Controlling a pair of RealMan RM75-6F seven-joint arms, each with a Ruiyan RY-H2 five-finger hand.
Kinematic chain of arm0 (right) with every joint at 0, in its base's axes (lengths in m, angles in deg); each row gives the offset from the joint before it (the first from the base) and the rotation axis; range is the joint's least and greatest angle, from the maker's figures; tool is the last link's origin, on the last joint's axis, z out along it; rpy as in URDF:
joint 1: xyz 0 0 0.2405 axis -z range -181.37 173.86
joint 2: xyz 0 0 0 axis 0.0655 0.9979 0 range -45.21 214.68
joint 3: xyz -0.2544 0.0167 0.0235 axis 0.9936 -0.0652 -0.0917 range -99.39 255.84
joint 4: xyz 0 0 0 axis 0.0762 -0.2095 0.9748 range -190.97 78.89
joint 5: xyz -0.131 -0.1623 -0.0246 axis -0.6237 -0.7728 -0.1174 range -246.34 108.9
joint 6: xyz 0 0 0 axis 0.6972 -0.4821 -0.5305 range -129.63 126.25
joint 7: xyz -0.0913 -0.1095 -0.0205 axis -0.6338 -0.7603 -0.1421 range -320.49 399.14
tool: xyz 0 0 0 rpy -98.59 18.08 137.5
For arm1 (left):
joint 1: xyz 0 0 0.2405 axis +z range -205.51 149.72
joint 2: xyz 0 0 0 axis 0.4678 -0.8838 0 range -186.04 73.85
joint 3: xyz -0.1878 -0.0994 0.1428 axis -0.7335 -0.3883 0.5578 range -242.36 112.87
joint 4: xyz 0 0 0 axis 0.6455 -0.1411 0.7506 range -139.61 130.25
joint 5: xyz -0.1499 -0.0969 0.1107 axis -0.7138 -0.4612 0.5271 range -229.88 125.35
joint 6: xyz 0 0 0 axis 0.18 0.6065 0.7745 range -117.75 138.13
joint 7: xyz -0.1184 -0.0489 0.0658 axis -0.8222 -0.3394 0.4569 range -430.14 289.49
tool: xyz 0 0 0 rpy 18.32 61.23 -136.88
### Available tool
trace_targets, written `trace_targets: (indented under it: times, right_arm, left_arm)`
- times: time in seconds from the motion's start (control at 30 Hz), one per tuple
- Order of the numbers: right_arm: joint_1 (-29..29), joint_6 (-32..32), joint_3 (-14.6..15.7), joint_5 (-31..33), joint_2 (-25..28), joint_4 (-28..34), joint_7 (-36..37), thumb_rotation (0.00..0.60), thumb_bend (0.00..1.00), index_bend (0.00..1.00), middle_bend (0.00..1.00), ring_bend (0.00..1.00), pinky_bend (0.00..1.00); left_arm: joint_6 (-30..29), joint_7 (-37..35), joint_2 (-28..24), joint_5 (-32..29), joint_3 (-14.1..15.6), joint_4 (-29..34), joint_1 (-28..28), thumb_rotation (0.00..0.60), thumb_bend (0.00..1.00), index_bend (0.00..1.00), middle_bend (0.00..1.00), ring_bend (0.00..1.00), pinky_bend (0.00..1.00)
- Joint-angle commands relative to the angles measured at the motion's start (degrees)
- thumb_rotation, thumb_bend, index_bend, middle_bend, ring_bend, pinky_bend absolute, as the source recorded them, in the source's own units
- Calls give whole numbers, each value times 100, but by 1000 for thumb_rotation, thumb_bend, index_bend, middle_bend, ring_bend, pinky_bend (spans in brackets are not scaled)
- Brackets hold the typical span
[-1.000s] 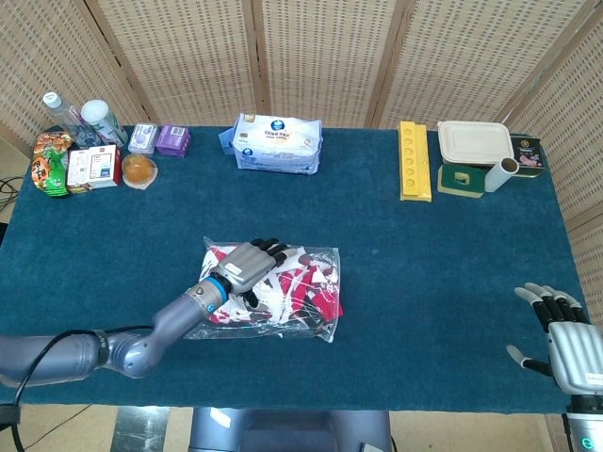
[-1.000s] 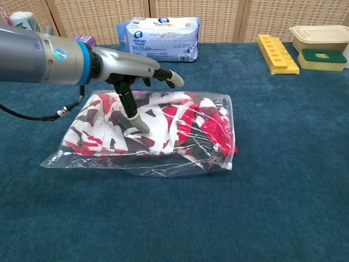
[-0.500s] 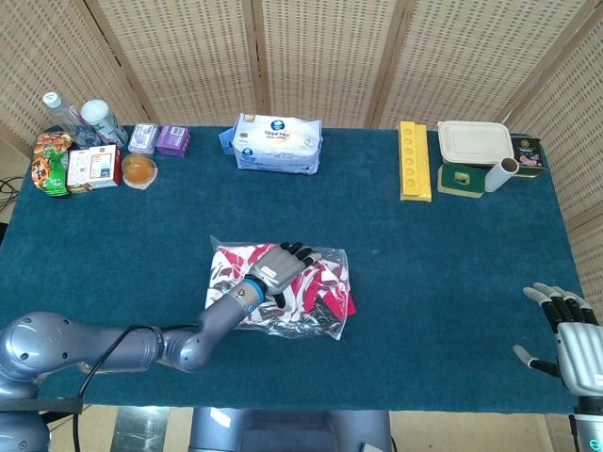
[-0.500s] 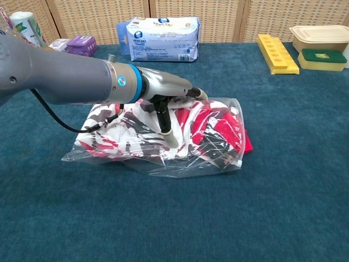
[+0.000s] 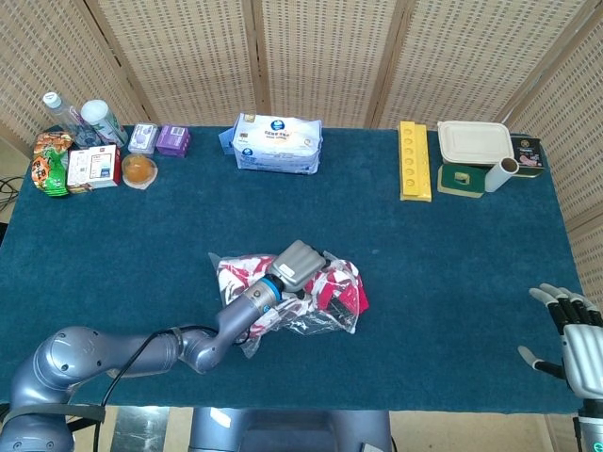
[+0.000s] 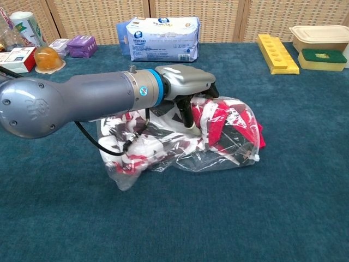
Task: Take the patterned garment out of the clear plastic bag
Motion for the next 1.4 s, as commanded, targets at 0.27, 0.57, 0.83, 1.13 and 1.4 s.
trace_targets:
  times: [0.27, 0.57, 0.83, 1.13, 1.4]
  right_arm:
    - [-51, 67, -42, -165, -6, 64, -23, 600, 193, 210, 190, 184, 150]
    - [-266, 160, -180, -542, -19, 104, -110, 600, 193, 259, 247, 268, 265]
    - [-673, 123, -373, -1014, -161, 236, -152, 600, 192, 299, 304, 380, 385]
    - [-1065, -351, -341, -1164, -305, 530, -226, 600, 184, 318, 327, 431, 457]
    - [-1218, -556, -278, -1226, -267, 865, -342, 600, 180, 320, 326, 447, 488]
  left_arm:
    - [-1936, -3824, 961, 2804, -84, -2143, 545, 600, 470, 790, 680, 654, 740]
    - [-3580, -5442, 1281, 3885, 188, -3788, 608, 600, 436, 790, 680, 653, 706]
    - [-4224, -5696, 1484, 4485, 617, -4738, 492, 600, 424, 791, 680, 654, 662]
    - [-4332, -5776, 1766, 4483, 642, -5121, 437, 600, 424, 791, 680, 653, 659]
    - [-4160, -5690, 1908, 4409, 643, -5316, 370, 600, 426, 790, 680, 653, 658]
